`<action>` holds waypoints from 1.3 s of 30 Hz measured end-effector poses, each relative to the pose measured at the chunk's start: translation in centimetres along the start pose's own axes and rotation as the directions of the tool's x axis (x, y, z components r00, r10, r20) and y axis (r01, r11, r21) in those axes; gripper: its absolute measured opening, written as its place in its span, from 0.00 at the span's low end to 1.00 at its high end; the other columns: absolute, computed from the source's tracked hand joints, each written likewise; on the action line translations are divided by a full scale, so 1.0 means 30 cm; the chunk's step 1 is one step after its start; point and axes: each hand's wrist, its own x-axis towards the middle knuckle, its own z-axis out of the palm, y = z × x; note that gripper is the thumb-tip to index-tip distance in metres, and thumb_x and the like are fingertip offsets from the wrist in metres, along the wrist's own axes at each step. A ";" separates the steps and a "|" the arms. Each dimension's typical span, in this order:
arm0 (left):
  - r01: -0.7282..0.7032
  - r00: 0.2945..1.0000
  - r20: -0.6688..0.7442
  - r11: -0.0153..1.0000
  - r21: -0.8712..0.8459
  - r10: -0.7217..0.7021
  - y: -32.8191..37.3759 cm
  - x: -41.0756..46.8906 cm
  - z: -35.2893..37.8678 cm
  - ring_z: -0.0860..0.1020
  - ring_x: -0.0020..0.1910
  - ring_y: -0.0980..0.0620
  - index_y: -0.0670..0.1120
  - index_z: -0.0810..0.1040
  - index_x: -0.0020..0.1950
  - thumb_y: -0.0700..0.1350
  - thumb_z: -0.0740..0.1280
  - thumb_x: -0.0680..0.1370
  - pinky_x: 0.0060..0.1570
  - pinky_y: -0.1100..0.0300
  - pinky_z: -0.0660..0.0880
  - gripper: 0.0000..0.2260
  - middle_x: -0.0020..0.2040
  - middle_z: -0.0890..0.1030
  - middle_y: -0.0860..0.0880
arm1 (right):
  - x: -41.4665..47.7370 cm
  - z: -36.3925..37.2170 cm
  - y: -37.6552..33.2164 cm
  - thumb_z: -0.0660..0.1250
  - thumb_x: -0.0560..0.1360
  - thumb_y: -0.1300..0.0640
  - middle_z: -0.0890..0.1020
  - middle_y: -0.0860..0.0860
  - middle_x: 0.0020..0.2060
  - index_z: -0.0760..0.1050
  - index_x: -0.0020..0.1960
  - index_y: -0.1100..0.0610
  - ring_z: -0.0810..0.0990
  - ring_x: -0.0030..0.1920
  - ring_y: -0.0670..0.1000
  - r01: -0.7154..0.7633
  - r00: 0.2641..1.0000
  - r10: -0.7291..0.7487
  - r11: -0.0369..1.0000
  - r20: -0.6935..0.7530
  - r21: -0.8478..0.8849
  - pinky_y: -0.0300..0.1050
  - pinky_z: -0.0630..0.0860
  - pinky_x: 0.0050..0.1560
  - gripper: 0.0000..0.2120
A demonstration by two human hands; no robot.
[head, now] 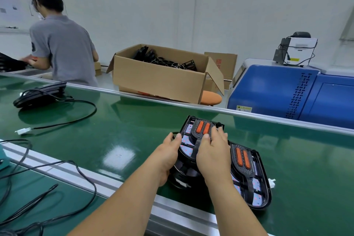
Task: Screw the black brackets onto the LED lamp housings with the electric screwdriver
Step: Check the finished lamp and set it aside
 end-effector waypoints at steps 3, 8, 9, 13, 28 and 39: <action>-0.037 0.999 -0.024 0.995 0.088 0.039 0.003 0.002 -0.011 0.67 0.74 0.47 0.57 0.55 0.80 0.62 0.58 0.81 0.73 0.46 0.64 0.29 0.78 0.64 0.51 | -0.005 -0.011 -0.003 0.50 0.85 0.57 0.52 0.52 0.81 0.56 0.79 0.59 0.45 0.81 0.52 -0.032 0.998 0.039 0.991 0.050 -0.129 0.51 0.40 0.77 0.23; -0.085 0.992 -0.078 0.989 0.117 0.095 0.023 -0.015 -0.033 0.63 0.76 0.49 0.55 0.59 0.80 0.60 0.57 0.82 0.76 0.46 0.60 0.27 0.79 0.62 0.53 | -0.025 -0.021 -0.024 0.50 0.84 0.57 0.52 0.52 0.81 0.54 0.80 0.58 0.45 0.80 0.51 -0.045 0.999 0.050 0.983 0.020 -0.177 0.53 0.37 0.77 0.24; -0.096 0.989 -0.097 0.988 0.121 0.108 0.030 -0.024 -0.041 0.62 0.76 0.49 0.55 0.60 0.80 0.59 0.57 0.82 0.76 0.46 0.60 0.26 0.79 0.61 0.54 | -0.031 -0.021 -0.035 0.51 0.84 0.57 0.52 0.52 0.81 0.54 0.80 0.58 0.45 0.80 0.51 -0.034 0.999 0.036 0.984 0.008 -0.176 0.53 0.37 0.77 0.25; -0.130 0.970 -0.193 0.985 0.116 0.151 0.086 -0.086 -0.118 0.62 0.76 0.50 0.55 0.63 0.78 0.59 0.57 0.83 0.75 0.45 0.61 0.24 0.78 0.62 0.55 | -0.077 0.028 -0.125 0.52 0.83 0.58 0.52 0.51 0.81 0.55 0.80 0.58 0.45 0.80 0.50 0.141 0.990 -0.139 0.983 0.028 -0.119 0.47 0.37 0.77 0.25; -0.369 0.487 -0.851 0.929 0.003 0.196 0.111 -0.794 -0.968 0.75 0.58 0.52 0.51 0.75 0.66 0.52 0.62 0.83 0.53 0.56 0.70 0.13 0.61 0.76 0.50 | -0.661 0.631 -0.619 0.55 0.81 0.61 0.67 0.56 0.73 0.67 0.69 0.61 0.62 0.74 0.55 0.463 0.512 -0.559 0.819 0.652 0.338 0.42 0.56 0.72 0.17; -0.377 0.095 -0.995 0.923 -0.077 -0.044 -0.238 -1.332 -1.208 0.74 0.59 0.51 0.49 0.72 0.70 0.50 0.62 0.83 0.57 0.54 0.71 0.16 0.65 0.74 0.51 | -1.130 0.834 -0.807 0.55 0.83 0.59 0.71 0.50 0.64 0.64 0.73 0.61 0.69 0.58 0.51 0.381 0.206 -0.603 0.775 0.771 0.505 0.40 0.63 0.58 0.20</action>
